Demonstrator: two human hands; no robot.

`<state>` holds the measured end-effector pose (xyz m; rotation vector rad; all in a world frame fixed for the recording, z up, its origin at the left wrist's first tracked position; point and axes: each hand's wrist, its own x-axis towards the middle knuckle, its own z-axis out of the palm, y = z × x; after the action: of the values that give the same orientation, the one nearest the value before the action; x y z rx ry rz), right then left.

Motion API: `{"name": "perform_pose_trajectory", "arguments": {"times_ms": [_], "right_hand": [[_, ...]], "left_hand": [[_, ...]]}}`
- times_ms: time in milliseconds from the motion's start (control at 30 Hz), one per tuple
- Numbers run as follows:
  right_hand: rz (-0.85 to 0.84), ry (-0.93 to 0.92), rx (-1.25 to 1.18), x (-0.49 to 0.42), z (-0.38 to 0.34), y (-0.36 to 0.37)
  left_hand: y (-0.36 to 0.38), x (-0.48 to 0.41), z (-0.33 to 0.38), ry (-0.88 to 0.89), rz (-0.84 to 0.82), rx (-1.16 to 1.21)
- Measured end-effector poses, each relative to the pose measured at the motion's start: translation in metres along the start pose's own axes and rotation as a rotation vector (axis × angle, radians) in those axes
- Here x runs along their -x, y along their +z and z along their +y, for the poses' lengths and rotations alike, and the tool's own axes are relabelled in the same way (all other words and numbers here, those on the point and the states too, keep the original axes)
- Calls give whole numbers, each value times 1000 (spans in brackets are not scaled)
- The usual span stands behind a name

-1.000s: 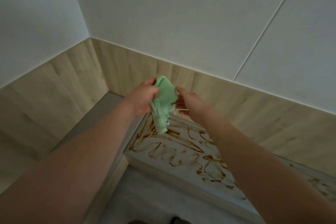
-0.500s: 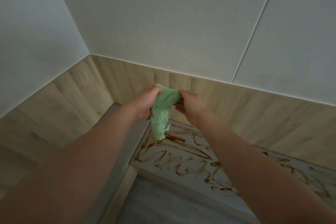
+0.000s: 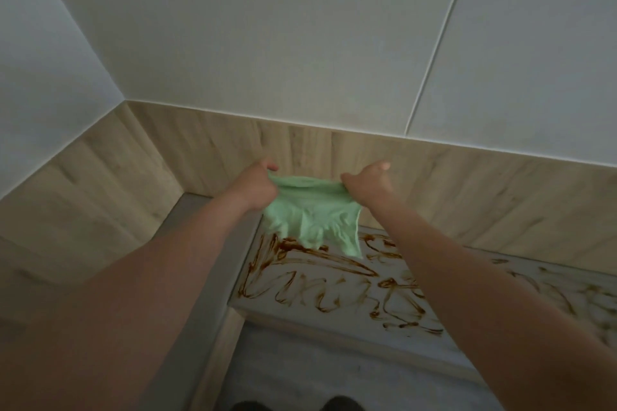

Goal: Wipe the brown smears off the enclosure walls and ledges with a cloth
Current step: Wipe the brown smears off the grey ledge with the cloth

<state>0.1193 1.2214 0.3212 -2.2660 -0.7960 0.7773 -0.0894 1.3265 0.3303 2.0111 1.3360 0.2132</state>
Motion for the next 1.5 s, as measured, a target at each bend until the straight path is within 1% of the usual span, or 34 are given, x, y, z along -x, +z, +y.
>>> {"name": "perform_pose_trajectory", "arguments": {"times_ms": [33,67,100,167,200,233,333,433,533,600,733,867,933,967,1000,1033,1100,1133,1200,1233,1300,1333,1433,1500], "right_hand": [[17,-31,-90,0,4,4],[-8,-62,-160,3,8,11],[-75,-86,-174,6,10,19],[-213,-140,-6,10,12,39],[-233,-159,85,11,11,48],[-212,-165,145,10,11,62],[-135,-124,206,1,12,103],[-129,-116,249,-10,22,152],[-225,-74,156,-16,40,203],[-294,-54,140,-23,61,238],[-395,-1,92,-43,127,314],[-396,54,102,-81,195,389],[-389,24,200,-106,229,430],[-339,-16,327,-115,242,447],[-275,-91,456,-125,258,468],[-221,-190,530,-129,266,485],[-239,-397,555,-135,286,522],[-267,-485,570,-136,294,537],[-307,-568,625,-137,312,563],[-308,-581,661,-136,320,570],[-284,-606,724,-135,335,580],[-276,-635,742,-137,339,581],[-271,-722,758,-159,337,577],[-254,-711,763,-185,328,576]], "left_hand": [[-3,-5,-10,14,-8,-81],[-6,-10,-21,34,-10,-129],[-11,-15,-33,52,-8,-151],[-22,-23,-57,77,-5,-160],[-27,-28,-70,83,-12,-157],[-33,-34,-85,80,-30,-155],[-44,-58,-130,91,-93,-146],[-30,-76,-176,82,-209,-52],[3,-86,-223,-45,-341,43],[30,-92,-258,-104,-362,73],[100,-105,-337,-165,-299,1],[179,-134,-414,-263,-243,6],[218,-151,-448,-300,-161,-15],[234,-157,-460,-294,-114,-65],[255,-162,-475,-246,-75,-146],[271,-164,-483,-158,-49,-226],[311,-166,-504,76,-28,-324],[326,-164,-510,164,-63,-331],[356,-157,-523,198,-188,-380],[367,-152,-529,209,-209,-457],[382,-147,-544,266,-173,-633],[384,-148,-547,279,-172,-682],[379,-173,-549,317,-187,-694],[373,-204,-545,325,-186,-678]]}}
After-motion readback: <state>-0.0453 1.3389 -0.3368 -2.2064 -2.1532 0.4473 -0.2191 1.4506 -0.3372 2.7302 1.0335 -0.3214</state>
